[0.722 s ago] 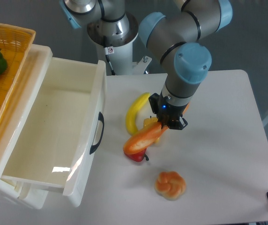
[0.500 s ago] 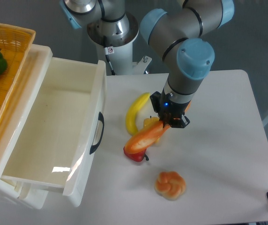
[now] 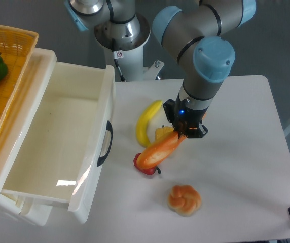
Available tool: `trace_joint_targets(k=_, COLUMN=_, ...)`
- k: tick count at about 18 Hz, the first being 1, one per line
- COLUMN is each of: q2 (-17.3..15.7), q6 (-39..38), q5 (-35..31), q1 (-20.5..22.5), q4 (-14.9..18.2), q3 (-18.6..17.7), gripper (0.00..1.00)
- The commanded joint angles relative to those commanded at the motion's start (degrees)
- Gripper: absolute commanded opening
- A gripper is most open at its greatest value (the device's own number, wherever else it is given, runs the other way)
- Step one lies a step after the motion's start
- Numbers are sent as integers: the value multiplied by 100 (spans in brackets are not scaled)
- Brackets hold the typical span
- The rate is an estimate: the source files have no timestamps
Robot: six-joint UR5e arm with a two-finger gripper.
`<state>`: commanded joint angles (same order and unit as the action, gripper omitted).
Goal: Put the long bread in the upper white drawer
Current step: 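Close the gripper on the end of the long orange bread loaf, then lift the held bread loaf up off the table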
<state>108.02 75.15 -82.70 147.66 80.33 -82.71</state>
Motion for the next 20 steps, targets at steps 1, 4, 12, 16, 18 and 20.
trace_joint_targets(k=1, q2=-17, q6=-35, q5=9, q1=0, q4=0, q3=17, gripper=0)
trace_joint_targets(k=4, q2=-35, q6=-298, q5=9, q1=-79, q4=9, q3=96, gripper=0)
trace_joint_targets(k=12, q2=-421, q6=-1290, q5=17, q1=-79, q4=641, q3=351, gripper=0)
trace_joint_targets(k=16, q2=-632, q6=-1652, q5=61, q1=-36, q4=878, q3=360, gripper=0)
trace_joint_targets(k=18, q2=-747, q6=-1836, q5=61, q1=-44, q4=984, q3=360, gripper=0)
trace_joint_targets(k=20, q2=-756, q6=-1951, q5=122, q1=-88, q4=984, q3=360, gripper=0)
